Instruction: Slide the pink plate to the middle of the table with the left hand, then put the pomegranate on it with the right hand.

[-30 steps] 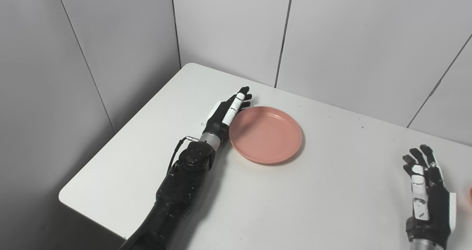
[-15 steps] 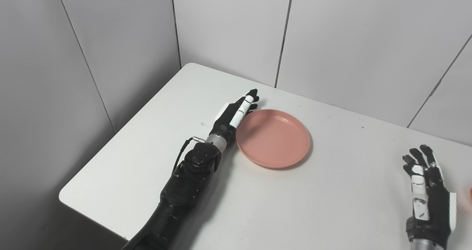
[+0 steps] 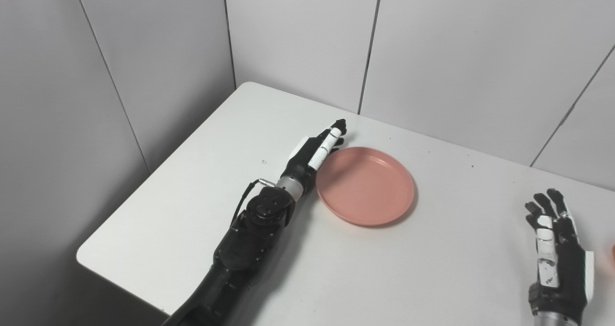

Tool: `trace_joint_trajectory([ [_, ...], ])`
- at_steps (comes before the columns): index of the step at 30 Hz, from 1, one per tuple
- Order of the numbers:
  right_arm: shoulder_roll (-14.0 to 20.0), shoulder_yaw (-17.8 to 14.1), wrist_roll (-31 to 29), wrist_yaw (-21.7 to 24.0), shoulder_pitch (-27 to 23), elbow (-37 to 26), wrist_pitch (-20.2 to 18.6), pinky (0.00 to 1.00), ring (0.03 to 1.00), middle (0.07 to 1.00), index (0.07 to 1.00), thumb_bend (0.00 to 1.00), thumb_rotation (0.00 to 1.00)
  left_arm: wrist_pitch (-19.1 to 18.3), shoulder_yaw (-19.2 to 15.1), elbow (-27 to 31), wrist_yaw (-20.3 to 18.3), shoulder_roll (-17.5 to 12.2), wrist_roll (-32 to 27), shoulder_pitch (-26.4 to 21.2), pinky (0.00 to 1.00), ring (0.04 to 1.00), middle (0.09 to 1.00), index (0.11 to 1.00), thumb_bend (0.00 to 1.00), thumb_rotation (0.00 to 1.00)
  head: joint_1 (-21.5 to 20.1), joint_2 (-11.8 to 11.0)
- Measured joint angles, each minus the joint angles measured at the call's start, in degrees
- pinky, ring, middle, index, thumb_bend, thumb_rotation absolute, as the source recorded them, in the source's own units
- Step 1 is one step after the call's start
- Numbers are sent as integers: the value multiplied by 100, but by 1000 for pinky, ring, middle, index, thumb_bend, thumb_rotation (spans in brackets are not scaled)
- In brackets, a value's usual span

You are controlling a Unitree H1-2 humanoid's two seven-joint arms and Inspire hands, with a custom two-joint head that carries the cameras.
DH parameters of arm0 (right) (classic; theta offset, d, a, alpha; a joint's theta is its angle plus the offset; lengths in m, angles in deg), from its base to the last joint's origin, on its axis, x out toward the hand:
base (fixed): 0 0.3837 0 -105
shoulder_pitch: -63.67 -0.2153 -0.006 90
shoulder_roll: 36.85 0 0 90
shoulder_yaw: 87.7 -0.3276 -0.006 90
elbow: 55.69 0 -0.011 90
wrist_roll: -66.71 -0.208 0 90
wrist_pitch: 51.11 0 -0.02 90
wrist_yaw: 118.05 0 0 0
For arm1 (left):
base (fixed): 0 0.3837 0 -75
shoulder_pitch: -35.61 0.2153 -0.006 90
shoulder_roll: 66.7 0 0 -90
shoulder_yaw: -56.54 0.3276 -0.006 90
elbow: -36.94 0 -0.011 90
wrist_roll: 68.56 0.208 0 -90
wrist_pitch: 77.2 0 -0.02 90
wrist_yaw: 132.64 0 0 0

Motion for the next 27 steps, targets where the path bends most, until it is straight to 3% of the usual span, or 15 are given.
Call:
trace_joint_trajectory([
  [7, -43, 28, 210, -68, 8, -21, -2, 852, 826, 849, 867, 547, 815, -131, 109, 188, -151, 36, -11, 64, 897, 927, 935, 933, 591, 1000, -510, 97],
  [20, -293, 50, 440, -226, 64, -112, -135, 852, 833, 849, 868, 506, 821, -396, 44, 479, -396, 113, -169, 187, 923, 937, 942, 940, 603, 1000, -993, 184],
  [27, -353, 107, 551, -284, 111, -166, -212, 853, 843, 857, 869, 537, 835, -489, 168, 652, -444, 134, -115, 242, 924, 933, 942, 943, 618, 1000, -1275, 229],
])
